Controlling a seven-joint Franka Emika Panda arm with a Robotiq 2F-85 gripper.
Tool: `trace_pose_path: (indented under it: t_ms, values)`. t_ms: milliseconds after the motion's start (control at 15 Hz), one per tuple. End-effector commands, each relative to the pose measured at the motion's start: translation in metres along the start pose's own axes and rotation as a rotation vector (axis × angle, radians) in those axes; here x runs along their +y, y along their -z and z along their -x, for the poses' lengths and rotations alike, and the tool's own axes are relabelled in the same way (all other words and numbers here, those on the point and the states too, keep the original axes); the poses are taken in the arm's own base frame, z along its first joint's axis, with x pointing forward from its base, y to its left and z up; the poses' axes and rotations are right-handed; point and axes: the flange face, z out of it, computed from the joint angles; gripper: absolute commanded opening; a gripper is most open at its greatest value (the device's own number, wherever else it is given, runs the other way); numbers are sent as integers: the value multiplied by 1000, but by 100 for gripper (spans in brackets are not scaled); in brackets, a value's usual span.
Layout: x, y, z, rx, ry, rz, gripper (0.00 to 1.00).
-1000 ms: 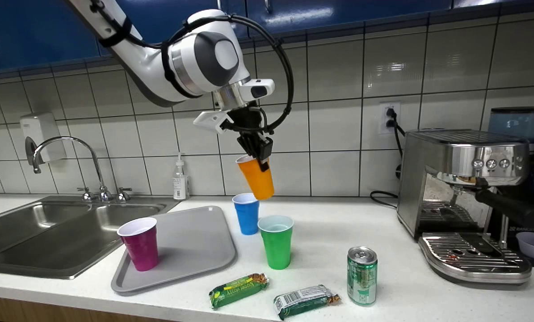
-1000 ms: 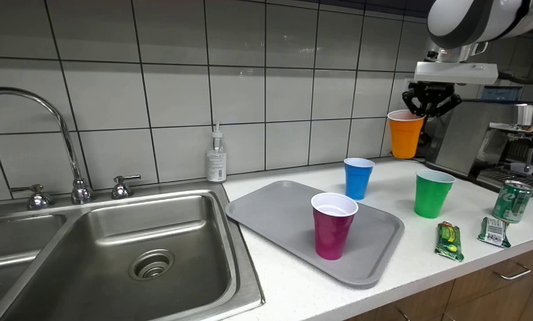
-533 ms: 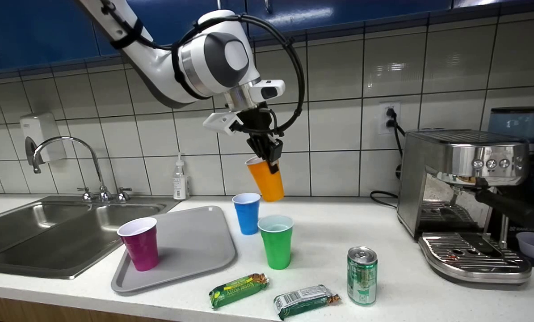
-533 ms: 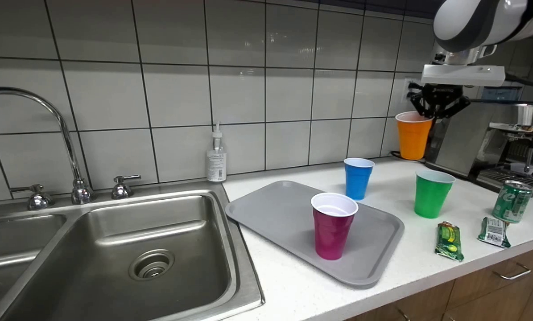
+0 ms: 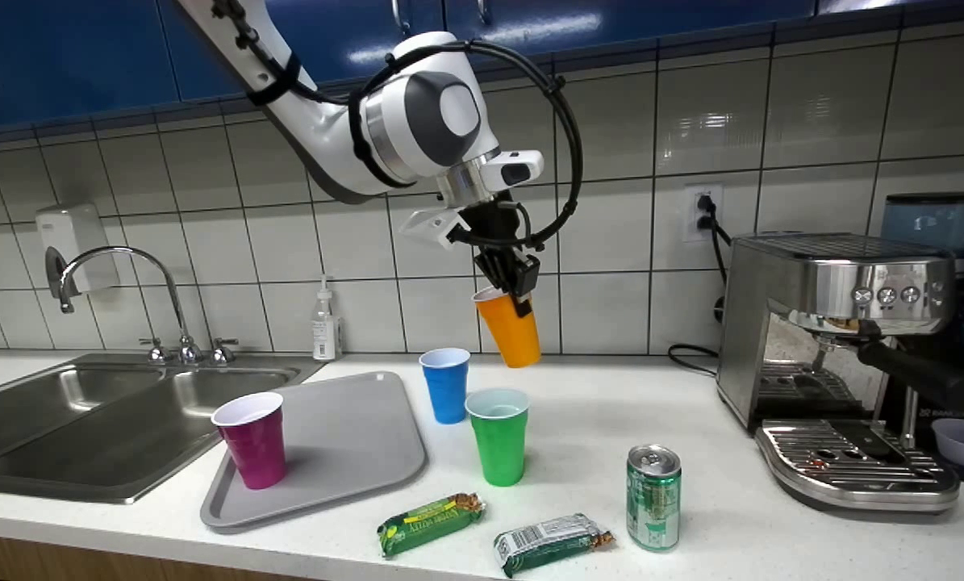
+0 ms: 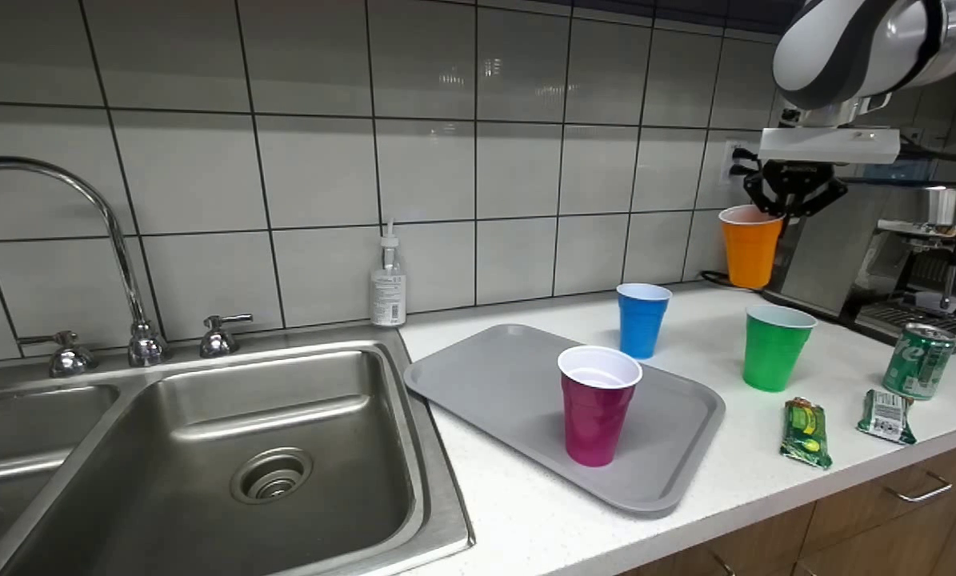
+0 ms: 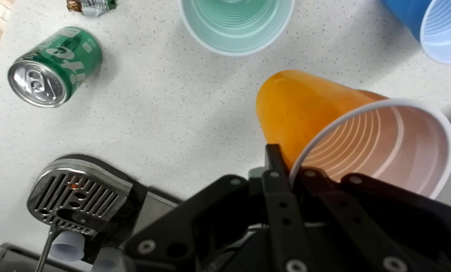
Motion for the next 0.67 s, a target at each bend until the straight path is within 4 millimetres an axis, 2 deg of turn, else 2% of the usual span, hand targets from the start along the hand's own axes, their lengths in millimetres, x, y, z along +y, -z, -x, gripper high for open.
trace_pose_path:
  t_ms: [0,600]
  values:
    - [0,-10,-21,-14,-14,22,1]
    - [-6,-43,-43,-38,-65,6,1]
